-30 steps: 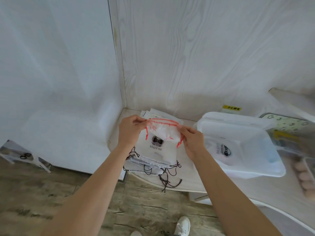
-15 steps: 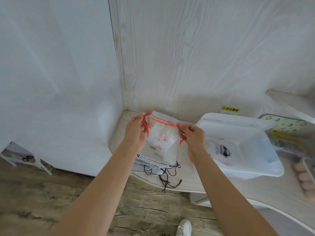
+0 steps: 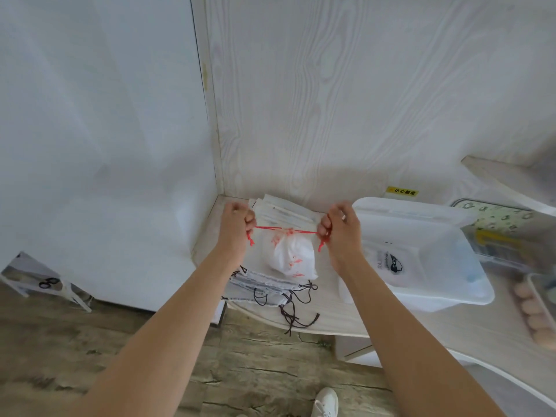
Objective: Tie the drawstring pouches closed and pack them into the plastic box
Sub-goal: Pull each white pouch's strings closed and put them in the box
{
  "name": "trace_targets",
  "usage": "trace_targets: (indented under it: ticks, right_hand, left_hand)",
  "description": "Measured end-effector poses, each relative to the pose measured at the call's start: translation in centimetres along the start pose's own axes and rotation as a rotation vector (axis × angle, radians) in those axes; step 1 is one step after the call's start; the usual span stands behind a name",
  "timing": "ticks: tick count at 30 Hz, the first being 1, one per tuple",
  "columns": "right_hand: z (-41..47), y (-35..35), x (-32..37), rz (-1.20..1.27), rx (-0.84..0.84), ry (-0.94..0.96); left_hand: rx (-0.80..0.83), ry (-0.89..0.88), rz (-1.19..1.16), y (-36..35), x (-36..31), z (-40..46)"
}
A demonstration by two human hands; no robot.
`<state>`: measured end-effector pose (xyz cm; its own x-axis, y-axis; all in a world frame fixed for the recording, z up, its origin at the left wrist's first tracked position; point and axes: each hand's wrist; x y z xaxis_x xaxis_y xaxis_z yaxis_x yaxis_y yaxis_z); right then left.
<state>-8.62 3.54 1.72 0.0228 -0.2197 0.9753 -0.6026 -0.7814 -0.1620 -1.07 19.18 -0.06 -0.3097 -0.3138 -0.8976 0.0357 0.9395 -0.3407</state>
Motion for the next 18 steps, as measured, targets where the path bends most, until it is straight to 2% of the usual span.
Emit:
trace_targets:
  ticks: [2, 3, 4, 6, 12, 15, 18]
  right_hand:
    - [0.0, 0.1, 0.0, -0.532, 0.131, 0.273]
    - [0.0, 0.0, 0.0, -0.782, 0.207, 0.402]
    - [0.1, -0.1, 0.1, -0.972, 0.296, 0.484]
    - [0.2, -0.2, 0.4, -1.237, 0.443, 0.519]
    - [0.2, -0.6, 1.9, -1.656, 0.656, 0.531]
    - [1.1, -0.5, 2.2, -1.694, 0.642, 0.504]
    - [1.5, -0.6, 2.1, -1.788, 0.590, 0.558]
  left_hand:
    - [0.156, -0.271, 0.518, 0.1, -0.2, -0.6]
    - [0.259, -0.387, 0.705, 0.1, -0.4, -0.9]
    - [0.347, -0.467, 0.845, 0.2, -0.6, -1.1]
    - [0.445, -0.593, 1.049, 0.4, -1.0, -1.1]
    - [0.595, -0.702, 1.440, 0.8, -1.2, -0.4]
    - [0.638, -0.729, 1.514, 0.8, -1.6, -0.1]
    - [0.588, -0.760, 1.611, 0.4, -1.9, -0.3]
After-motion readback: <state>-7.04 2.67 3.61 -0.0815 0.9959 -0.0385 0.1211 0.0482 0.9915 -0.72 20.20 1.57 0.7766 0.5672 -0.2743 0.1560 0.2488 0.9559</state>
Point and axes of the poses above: each hand's wrist, its own z-axis towards the middle knuckle, its own y-axis out of the back of the hand, x = y × z, and after that the axes turned 3 degrees about -z, right-handed
